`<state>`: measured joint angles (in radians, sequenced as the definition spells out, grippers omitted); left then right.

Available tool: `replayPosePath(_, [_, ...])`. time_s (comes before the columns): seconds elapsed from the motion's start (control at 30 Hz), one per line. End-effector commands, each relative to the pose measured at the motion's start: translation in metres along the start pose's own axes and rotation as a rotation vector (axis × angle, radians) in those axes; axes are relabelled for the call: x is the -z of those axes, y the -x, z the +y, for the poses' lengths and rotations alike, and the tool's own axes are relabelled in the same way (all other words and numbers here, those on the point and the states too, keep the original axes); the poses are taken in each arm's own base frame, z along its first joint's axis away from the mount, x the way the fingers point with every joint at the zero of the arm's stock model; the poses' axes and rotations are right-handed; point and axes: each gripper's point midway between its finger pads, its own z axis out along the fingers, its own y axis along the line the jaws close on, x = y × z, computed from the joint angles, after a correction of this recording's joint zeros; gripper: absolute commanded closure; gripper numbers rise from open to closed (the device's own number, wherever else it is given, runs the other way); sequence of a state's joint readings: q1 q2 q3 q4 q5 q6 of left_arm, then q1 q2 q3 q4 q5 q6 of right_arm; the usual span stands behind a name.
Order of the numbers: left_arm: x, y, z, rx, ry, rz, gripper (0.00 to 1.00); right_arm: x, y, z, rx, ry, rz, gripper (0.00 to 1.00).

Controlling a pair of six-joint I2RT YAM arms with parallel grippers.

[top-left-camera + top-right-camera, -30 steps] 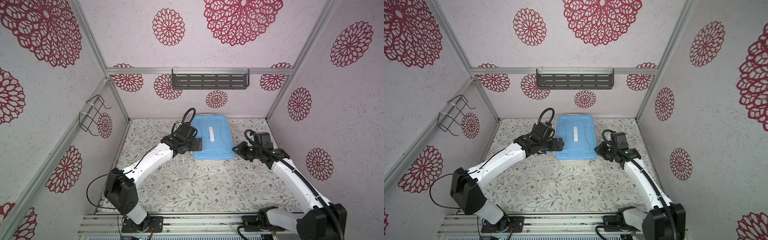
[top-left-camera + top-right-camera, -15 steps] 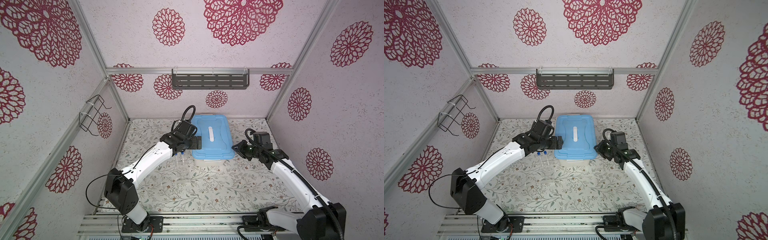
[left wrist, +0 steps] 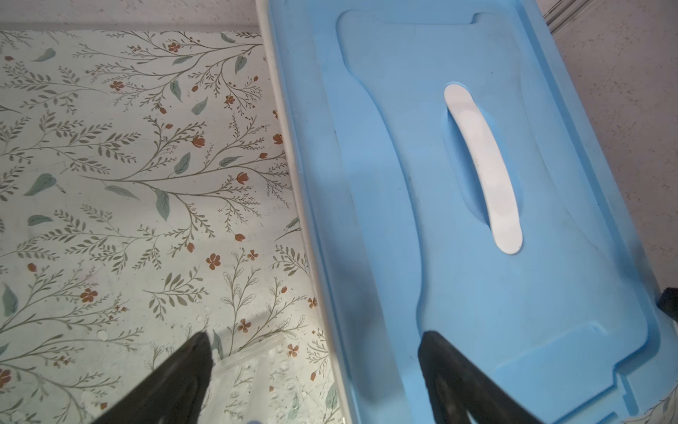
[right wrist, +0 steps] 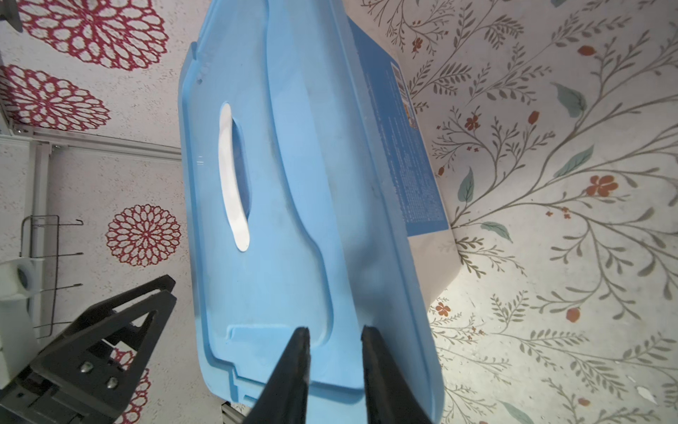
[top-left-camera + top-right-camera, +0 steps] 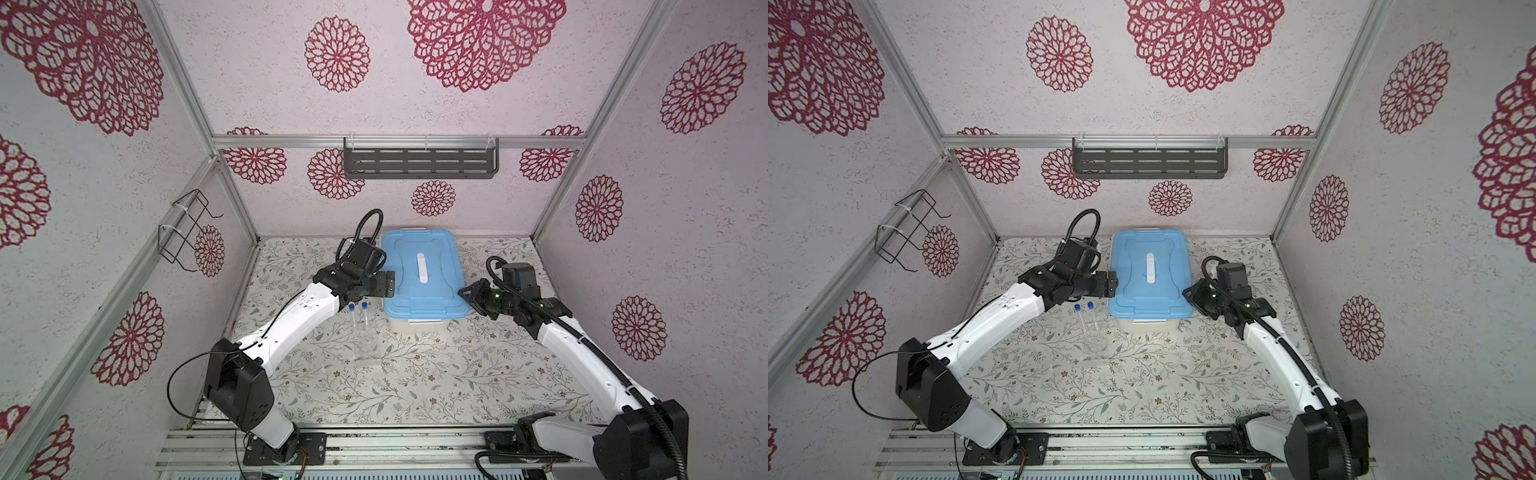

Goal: Organize the chemistry lab equipment
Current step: 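Press and align the lid on the bin with both grippers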

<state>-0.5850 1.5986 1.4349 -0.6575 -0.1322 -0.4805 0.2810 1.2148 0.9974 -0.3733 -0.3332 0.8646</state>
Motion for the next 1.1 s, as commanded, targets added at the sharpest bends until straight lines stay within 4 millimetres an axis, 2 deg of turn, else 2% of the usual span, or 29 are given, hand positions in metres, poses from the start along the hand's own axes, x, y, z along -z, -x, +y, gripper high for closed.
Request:
replayPosePath(0.0, [-0.004, 0.013, -0.001, -0.046, -0.002, -0.039, 0.08, 0.009, 0.008, 0.009, 0.064, -0.023, -0.022, 0.64])
replayPosePath(0.13, [-0.011, 0.016, 0.01, -0.086, 0.059, -0.05, 0.08, 0.021, 0.017, 0.003, 0.139, -0.107, -0.056, 0.59])
replayPosePath(0.33, [-0.015, 0.031, 0.009, -0.11, 0.055, -0.094, 0.09, 0.013, 0.007, -0.018, 0.177, -0.203, 0.009, 0.55])
replayPosePath(0.73, [-0.03, 0.031, 0.024, -0.095, 0.129, -0.079, 0.09, -0.009, -0.001, -0.021, 0.212, -0.22, 0.054, 0.7])
replayPosePath(0.87, [-0.034, 0.031, 0.034, -0.081, 0.162, -0.074, 0.09, -0.011, 0.001, -0.021, 0.23, -0.253, 0.058, 0.71])
replayPosePath(1.07, [-0.04, 0.029, 0.038, -0.088, 0.174, -0.053, 0.09, -0.013, 0.006, -0.015, 0.279, -0.287, 0.047, 0.71])
